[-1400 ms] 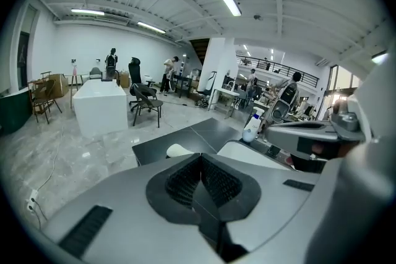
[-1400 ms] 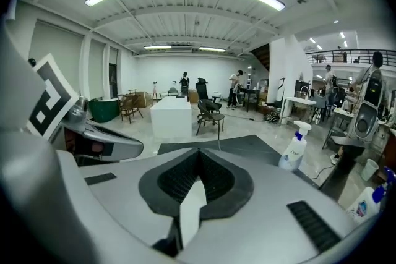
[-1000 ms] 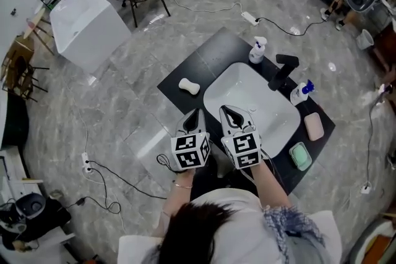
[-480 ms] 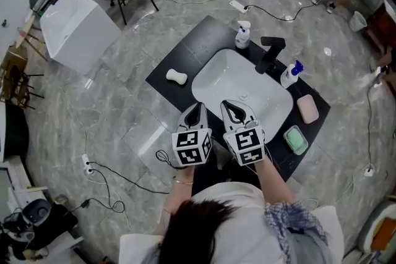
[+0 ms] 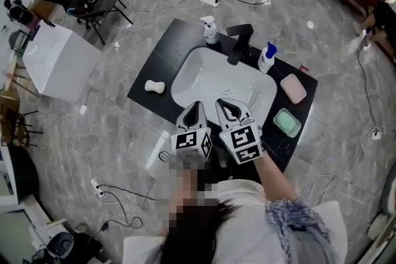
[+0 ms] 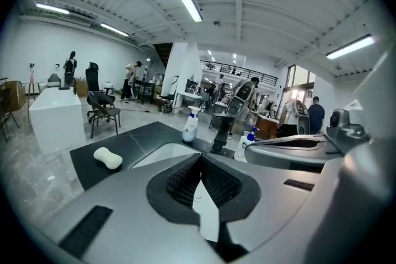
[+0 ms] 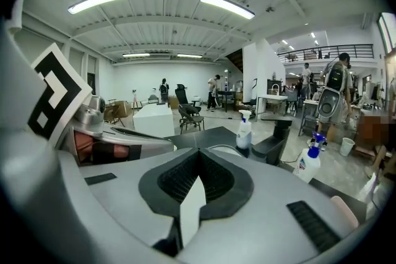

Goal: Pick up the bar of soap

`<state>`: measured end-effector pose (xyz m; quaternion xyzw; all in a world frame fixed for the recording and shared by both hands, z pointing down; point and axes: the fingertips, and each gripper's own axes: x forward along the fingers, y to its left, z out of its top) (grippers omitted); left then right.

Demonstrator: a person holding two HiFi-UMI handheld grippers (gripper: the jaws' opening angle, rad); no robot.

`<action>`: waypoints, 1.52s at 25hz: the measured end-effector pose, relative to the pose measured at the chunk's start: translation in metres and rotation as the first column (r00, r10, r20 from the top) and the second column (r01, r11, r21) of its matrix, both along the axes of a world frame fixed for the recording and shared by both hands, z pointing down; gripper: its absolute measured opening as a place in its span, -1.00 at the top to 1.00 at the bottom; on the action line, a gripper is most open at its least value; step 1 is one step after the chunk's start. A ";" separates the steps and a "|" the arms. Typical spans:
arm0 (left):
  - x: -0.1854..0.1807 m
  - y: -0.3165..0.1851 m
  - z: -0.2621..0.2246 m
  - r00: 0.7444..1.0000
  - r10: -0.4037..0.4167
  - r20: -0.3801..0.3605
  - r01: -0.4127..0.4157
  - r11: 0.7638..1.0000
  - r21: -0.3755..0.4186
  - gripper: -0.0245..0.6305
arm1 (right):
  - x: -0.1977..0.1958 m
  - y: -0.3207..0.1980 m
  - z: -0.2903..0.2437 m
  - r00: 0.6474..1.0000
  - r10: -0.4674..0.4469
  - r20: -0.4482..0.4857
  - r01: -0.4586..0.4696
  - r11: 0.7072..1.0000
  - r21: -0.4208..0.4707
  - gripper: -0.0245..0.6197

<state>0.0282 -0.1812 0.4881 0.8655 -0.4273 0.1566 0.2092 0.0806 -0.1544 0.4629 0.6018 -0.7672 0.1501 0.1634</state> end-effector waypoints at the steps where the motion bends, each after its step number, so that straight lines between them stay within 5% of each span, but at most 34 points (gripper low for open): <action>1: 0.009 0.003 0.000 1.000 0.022 -0.001 -0.022 1.000 0.000 0.90 | 0.008 0.004 0.002 1.000 0.023 0.003 -0.023 1.000 -0.004 0.89; 10: 0.087 0.042 0.009 0.973 0.230 0.007 -0.230 0.973 -0.011 0.90 | 0.083 0.047 0.009 0.976 0.219 -0.009 -0.220 0.975 -0.016 0.89; 19: 0.161 0.092 0.014 0.909 0.416 -0.005 -0.416 0.909 -0.022 0.90 | 0.153 0.107 0.020 0.914 0.406 -0.021 -0.407 0.912 -0.053 0.89; 32: 0.196 0.127 0.030 0.872 0.489 0.018 -0.487 0.871 -0.060 0.90 | 0.213 0.155 0.048 0.851 0.524 -0.024 -0.524 0.846 -0.099 0.89; 38: 0.195 0.125 0.035 0.858 0.512 0.037 -0.508 0.858 -0.074 0.90 | 0.228 0.160 0.072 0.870 0.489 -0.058 -0.492 0.854 -0.169 0.89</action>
